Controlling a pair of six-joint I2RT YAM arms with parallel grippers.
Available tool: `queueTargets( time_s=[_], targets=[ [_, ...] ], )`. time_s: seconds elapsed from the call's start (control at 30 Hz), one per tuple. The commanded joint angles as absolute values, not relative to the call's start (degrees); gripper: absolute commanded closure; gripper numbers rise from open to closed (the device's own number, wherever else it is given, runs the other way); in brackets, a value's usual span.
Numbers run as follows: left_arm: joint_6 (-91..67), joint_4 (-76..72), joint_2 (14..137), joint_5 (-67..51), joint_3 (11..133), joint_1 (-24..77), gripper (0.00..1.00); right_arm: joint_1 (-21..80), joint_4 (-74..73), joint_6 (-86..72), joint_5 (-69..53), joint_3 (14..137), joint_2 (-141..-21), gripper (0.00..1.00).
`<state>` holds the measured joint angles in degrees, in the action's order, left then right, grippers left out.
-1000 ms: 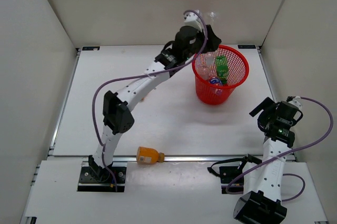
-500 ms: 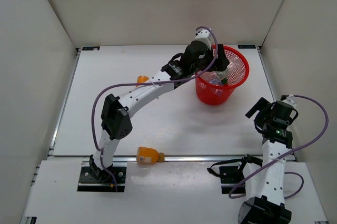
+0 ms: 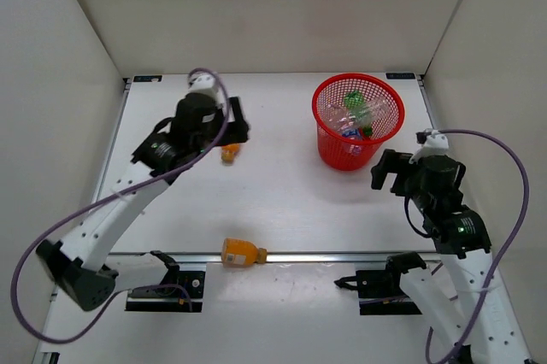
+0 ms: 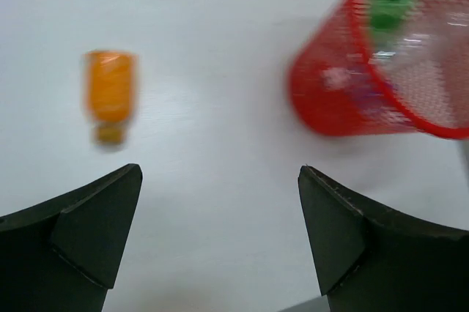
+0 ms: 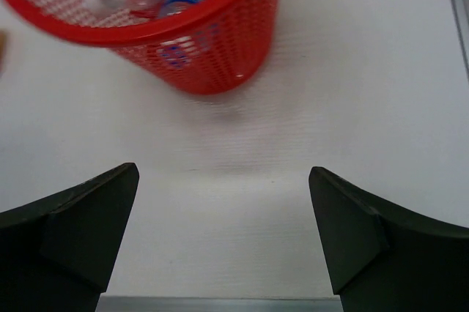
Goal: Put the plastic bottles in the bin
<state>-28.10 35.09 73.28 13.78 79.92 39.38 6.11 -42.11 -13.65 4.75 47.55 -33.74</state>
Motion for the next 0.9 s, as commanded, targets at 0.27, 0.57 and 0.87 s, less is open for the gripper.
queueTargets(
  time_s=[0.27,0.57,0.87],
  targets=[
    [-27.7,60.0,54.6,14.9,61.5,19.4,0.01,57.9,-43.3,-0.6,10.3,57.3,-56.2,0.00],
    [-27.7,64.4,49.9,16.9,62.8,18.5,0.01,69.2,-16.2,14.4,-13.8,57.4,-72.9,0.01],
    [-25.5,65.4,49.4,17.2,65.7,18.5,0.02,74.8,-7.8,18.0,-18.5,61.8,-90.0,0.01]
  ],
)
